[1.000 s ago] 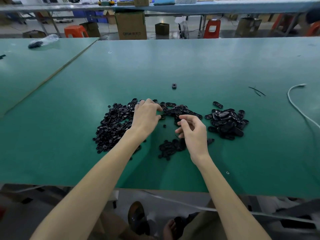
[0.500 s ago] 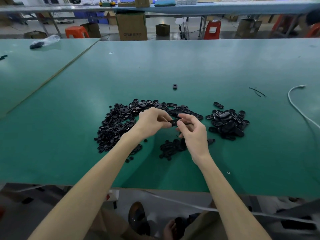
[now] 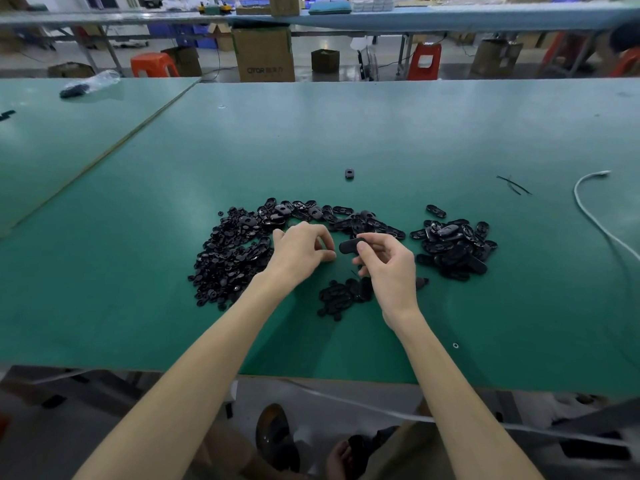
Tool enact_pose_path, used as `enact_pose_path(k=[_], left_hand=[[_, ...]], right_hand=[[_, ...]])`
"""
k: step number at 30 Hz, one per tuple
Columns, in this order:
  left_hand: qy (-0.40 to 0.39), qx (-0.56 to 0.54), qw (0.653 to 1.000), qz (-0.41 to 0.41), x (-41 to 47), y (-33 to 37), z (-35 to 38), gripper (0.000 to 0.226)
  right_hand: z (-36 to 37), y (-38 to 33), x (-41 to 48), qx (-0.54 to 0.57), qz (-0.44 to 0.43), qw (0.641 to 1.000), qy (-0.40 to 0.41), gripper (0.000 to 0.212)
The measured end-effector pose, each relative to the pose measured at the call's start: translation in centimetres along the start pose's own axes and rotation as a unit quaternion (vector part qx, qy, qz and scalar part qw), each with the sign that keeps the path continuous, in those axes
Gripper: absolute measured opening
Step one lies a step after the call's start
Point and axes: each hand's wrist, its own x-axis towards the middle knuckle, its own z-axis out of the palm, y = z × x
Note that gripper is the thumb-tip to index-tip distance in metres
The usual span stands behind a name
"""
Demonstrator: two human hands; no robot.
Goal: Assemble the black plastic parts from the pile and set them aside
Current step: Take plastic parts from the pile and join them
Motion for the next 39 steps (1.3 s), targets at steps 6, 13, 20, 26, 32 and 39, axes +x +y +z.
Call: enact_pose_path(k=[6, 13, 20, 26, 32, 39], left_hand=[[0.013, -0.039, 0.999, 0.02, -0.4, -0.2, -0.3, 0.01], [-0.009, -0.272, 0.962, -0.008, -1.2, 0.3, -0.7, 0.013], [0.009, -0.33, 0.944, -0.013, -1.7, 0.4, -0.5, 0.013], [0.048, -0.443, 0.893, -0.064, -2.4, 0.9, 0.9, 0.014], [0.051, -0.5, 0.86, -0.091, -2.8, 2.0, 2.3, 0.013], [0.085, -0.488, 0.866, -0.067, -2.6, 2.0, 2.6, 0.015]], right_hand=[[0.0, 0.0, 0.0, 0.004, 0.0, 1.0, 0.005, 0.011], [0.0, -0.1, 0.0, 0.011, 0.002, 1.0, 0.006, 0.01], [0.0, -0.2, -0.1, 0.02, -0.001, 1.0, 0.006, 0.008], [0.0, -0.3, -0.1, 0.05, -0.002, 0.999, 0.005, 0.006], [-0.1, -0.2, 0.0, 0.047, 0.0, 0.999, -0.008, 0.007], [0.0, -0.3, -0.1, 0.022, -0.005, 0.999, -0.039, 0.009]])
